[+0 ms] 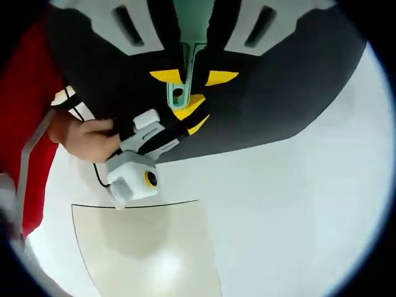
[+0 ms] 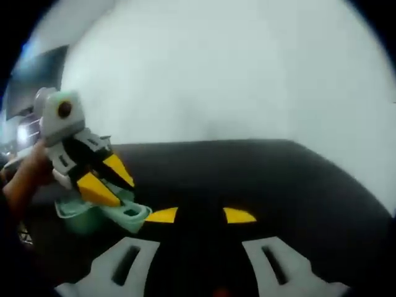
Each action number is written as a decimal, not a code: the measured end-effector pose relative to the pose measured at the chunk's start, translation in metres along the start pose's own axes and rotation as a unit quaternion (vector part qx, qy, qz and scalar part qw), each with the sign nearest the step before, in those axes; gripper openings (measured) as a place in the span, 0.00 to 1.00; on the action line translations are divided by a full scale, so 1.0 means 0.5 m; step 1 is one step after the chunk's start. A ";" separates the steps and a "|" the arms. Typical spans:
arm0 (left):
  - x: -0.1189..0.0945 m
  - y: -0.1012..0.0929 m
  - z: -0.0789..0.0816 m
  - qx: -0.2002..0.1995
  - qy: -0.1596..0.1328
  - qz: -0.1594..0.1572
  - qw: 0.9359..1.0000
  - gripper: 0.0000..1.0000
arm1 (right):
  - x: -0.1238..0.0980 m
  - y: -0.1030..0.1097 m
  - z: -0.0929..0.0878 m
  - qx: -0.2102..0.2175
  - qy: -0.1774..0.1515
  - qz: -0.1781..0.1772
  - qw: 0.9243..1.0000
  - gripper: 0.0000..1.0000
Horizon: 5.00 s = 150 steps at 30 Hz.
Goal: Pick up the broom and sweep the trash on the tabletop into the dustpan.
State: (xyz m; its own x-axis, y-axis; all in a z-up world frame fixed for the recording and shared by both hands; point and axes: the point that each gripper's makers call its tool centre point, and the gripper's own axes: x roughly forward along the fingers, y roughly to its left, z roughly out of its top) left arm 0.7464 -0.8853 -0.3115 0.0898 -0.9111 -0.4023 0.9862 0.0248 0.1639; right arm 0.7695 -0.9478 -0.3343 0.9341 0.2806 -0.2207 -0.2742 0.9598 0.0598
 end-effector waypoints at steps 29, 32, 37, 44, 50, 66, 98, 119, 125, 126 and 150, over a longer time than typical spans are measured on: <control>-0.021 -0.014 -0.007 0.026 0.021 0.001 0.999 0.03 | 0.003 0.036 0.001 -0.105 0.007 0.002 0.994 0.37; -0.042 -0.009 0.001 0.008 0.017 0.021 1.000 0.11 | 0.002 0.035 0.003 -0.089 0.001 0.005 0.996 0.37; -0.049 -0.021 -0.005 0.017 0.025 0.018 0.999 0.10 | 0.003 0.039 0.001 -0.087 0.001 0.007 0.996 0.37; -0.053 0.000 -0.008 0.015 0.029 0.021 0.999 0.10 | 0.002 0.041 0.003 -0.085 -0.002 0.012 0.996 0.37; -0.047 -0.012 -0.023 0.042 0.048 0.011 0.998 0.01 | 0.003 0.041 0.002 -0.092 0.000 0.009 0.996 0.37; -0.045 -0.032 -0.018 0.106 0.030 0.076 0.991 0.00 | 0.006 0.038 0.000 -0.081 0.007 0.009 0.997 0.38; -0.362 0.047 -0.087 -0.044 -0.133 0.208 0.968 0.21 | 0.007 -0.001 -0.002 -0.040 -0.001 -0.029 0.999 0.43; -0.520 0.079 -0.220 -0.125 -0.122 0.268 0.948 0.54 | 0.019 0.041 0.004 -0.074 -0.009 0.027 0.997 0.44; -0.510 0.080 -0.231 -0.137 -0.129 0.256 0.948 0.60 | 0.031 0.074 0.002 -0.104 -0.001 0.046 0.994 0.48; -0.510 0.079 -0.231 -0.139 -0.129 0.255 0.948 0.60 | 0.033 0.076 0.002 -0.108 0.000 0.047 0.993 0.49; -0.531 0.088 -0.252 -0.170 -0.139 0.257 0.941 0.56 | -0.021 -0.050 0.026 0.040 -0.077 -0.070 0.994 0.53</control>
State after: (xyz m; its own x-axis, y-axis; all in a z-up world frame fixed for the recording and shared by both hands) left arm 0.7833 -0.5903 -0.3109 0.5740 -0.8140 -0.0892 0.8141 0.5790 -0.0446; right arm 0.7697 -0.9748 -0.3211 0.9875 0.1356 -0.0805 -0.1257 0.9851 0.1173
